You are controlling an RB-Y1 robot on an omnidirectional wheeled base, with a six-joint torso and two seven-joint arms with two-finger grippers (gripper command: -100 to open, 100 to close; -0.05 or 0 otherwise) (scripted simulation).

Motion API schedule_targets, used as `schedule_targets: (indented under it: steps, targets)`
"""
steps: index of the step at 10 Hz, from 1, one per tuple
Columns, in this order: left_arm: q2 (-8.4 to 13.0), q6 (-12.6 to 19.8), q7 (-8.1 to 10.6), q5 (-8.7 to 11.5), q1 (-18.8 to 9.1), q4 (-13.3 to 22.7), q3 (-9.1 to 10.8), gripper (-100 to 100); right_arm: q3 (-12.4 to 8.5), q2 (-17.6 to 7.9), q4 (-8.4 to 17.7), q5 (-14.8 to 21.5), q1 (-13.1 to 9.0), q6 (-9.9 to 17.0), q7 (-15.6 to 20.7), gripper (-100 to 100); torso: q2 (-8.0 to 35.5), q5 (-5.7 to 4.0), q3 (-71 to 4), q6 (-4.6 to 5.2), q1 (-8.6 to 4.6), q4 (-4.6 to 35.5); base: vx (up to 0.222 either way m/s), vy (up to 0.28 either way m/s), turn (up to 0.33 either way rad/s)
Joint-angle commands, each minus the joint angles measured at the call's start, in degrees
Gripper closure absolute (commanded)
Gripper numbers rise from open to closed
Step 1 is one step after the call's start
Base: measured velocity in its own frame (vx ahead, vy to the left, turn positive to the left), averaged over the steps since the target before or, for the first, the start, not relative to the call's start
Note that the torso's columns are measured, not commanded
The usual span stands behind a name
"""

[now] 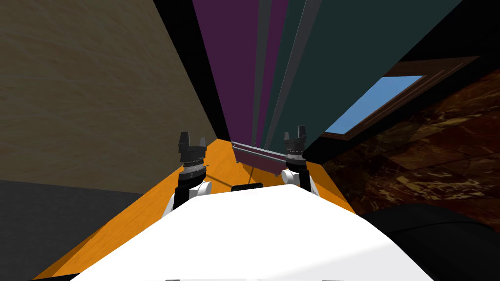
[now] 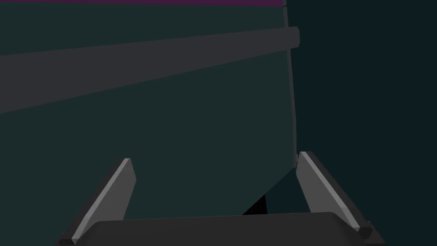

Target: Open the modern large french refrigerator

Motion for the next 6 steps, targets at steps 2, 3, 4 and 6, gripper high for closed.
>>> schedule_targets:
  steps: [2, 3, 4, 6]
  targets:
    - [0.00, 0.00, 0.00, 0.00, 0.00, 0.00, 0.00, 0, 0.00, 0.00, 0.00, 0.00, 0.00, 0.00, 0.00, 0, 5.97, 0.00, -12.00, 0.00, 0.00, 6.00, 0.000, 0.000, 0.000]
    - [0.00, 0.00, 0.00, 0.00, 0.00, -0.01, 0.00, 0, 0.00, 0.00, -0.01, 0.00, 0.00, 0.00, 0.00, 0, 10.03, 0.00, -20.14, 0.00, 0.00, 10.06, 0.000, 0.000, 0.000]
    - [0.00, 0.00, 0.00, 0.00, 0.00, -0.01, 0.00, 0, 0.00, 0.00, -0.01, 0.00, 0.00, 0.00, 0.00, 0, 14.22, 0.00, -28.50, 0.00, 0.00, 14.24, 0.000, 0.000, 0.000]
    - [0.00, 0.00, 0.00, 0.00, 0.00, -0.01, 0.00, 0, 0.00, 0.00, -0.01, 0.00, 0.00, 0.00, 0.00, 0, 22.69, 0.00, -45.36, 0.00, 0.00, 22.68, 0.000, 0.000, 0.000]
